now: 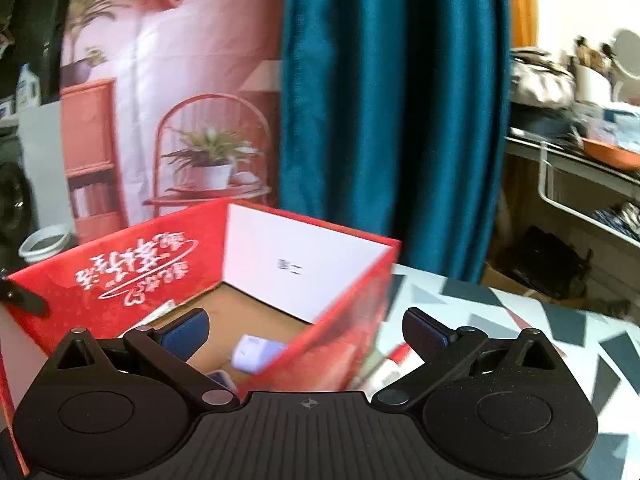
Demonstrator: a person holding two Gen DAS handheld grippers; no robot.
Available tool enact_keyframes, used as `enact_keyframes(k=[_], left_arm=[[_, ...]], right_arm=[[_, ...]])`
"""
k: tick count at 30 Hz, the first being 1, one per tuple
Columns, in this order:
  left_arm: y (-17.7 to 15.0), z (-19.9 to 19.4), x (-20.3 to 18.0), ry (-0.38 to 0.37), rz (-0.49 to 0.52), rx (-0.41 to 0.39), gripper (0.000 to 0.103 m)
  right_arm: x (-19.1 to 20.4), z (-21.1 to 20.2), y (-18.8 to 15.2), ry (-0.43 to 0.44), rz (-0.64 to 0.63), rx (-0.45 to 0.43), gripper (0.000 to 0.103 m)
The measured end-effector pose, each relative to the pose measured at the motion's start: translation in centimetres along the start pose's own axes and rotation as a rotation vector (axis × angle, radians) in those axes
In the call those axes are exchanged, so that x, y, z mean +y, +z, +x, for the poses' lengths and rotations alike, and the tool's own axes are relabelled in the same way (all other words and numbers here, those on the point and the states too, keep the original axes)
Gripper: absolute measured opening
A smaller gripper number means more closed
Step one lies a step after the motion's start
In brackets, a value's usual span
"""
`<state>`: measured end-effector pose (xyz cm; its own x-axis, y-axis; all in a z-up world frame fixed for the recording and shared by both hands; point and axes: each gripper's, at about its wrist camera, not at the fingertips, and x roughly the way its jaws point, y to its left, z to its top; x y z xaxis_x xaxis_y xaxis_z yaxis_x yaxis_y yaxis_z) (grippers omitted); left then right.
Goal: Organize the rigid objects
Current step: 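Return the right tool to the table and approach the pink checkered marker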
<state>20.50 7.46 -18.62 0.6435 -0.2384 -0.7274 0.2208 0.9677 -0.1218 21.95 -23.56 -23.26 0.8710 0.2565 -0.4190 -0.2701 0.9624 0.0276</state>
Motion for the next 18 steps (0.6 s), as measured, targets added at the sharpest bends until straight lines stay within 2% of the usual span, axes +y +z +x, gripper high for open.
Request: enact_keyframes(k=[5, 9, 16, 18], left_arm=[[0.0, 0.0, 0.0, 0.000, 0.001, 0.000, 0.012], [0.0, 0.0, 0.0, -0.001, -0.001, 0.000, 0.012], [0.0, 0.0, 0.0, -0.002, -0.002, 0.000, 0.012], [0.0, -0.1, 0.0, -0.002, -0.002, -0.001, 0.012]], right_arm=[[-3.2, -1.2, -0.3, -0.073, 0.122, -0.039, 0.102], [-5.6, -1.5, -1.3, -0.124, 0.203, -0.030, 0.098], [-7.2, 0.2, -4.3, -0.140, 0.293, 0.085, 0.091], [-7.1, 0.8, -5.2, -0.139, 0.314, 0.124, 0.085]])
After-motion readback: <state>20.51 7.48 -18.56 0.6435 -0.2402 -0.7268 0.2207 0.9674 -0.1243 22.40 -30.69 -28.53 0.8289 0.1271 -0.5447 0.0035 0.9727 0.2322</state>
